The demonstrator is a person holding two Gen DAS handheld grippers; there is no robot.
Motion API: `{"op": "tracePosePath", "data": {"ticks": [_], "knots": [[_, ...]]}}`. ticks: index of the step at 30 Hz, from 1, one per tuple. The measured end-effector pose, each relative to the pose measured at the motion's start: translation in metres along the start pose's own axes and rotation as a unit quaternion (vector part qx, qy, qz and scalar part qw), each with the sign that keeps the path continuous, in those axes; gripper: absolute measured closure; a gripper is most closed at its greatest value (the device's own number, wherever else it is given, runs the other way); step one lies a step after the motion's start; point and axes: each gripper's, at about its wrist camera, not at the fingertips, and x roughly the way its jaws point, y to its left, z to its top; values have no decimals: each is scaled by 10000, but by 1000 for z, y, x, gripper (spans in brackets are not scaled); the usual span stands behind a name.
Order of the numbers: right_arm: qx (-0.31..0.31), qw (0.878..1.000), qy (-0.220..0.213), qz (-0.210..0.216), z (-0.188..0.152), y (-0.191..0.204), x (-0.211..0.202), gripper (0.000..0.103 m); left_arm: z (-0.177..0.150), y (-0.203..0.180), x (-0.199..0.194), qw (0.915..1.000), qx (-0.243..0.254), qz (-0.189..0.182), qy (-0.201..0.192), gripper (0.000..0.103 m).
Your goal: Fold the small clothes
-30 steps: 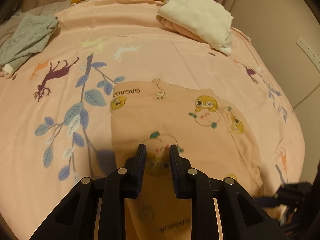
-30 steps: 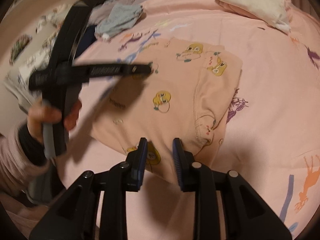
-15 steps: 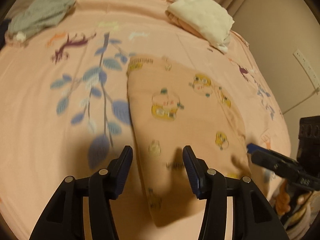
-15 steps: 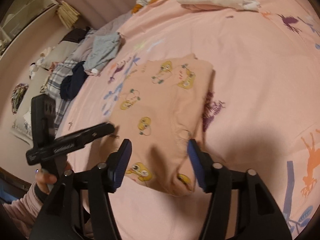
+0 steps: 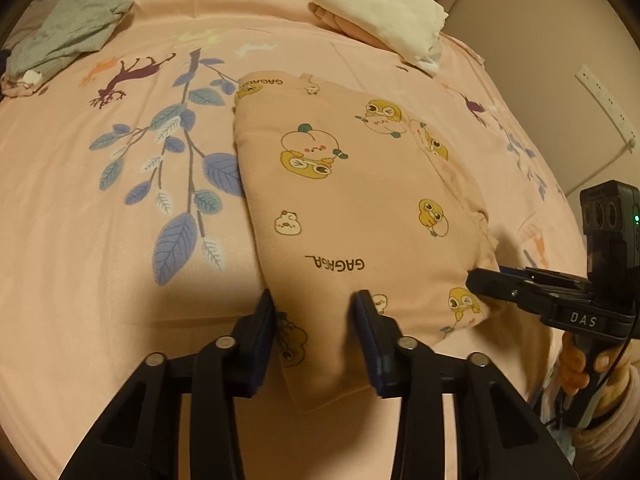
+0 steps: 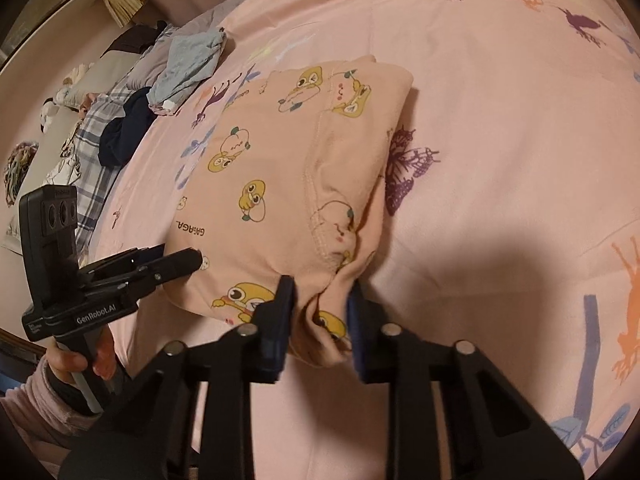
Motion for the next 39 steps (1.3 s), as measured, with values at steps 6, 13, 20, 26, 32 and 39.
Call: {"op": "tracePosePath", "data": {"ticks": [6,13,20,26,32,39], "knots": [[110,9998,-38,159,1,-6,-3,87,1,5,-4,9999,-115,-93,-1,76],[285,9993,62,242,-6,-19,0,87,-6,10,-1,9997,-184,-139,-13,76],[376,9993,-26,75,-10,-26,-15,79,-12,13,-11,9998,-182,-52,-26,73],[216,9995,-124,-190,-9,-20,-24,75,-20,14,-26,9996,-155,141,-164,73],[107,9974,-521,-484,-3,-15,-44,74,-17,6,-49,9975,-1,405,-571,73],[-322,9955,-854,-265,7,15,-42,78,-3,-14,-42,9962,169,372,-768,73]]}}
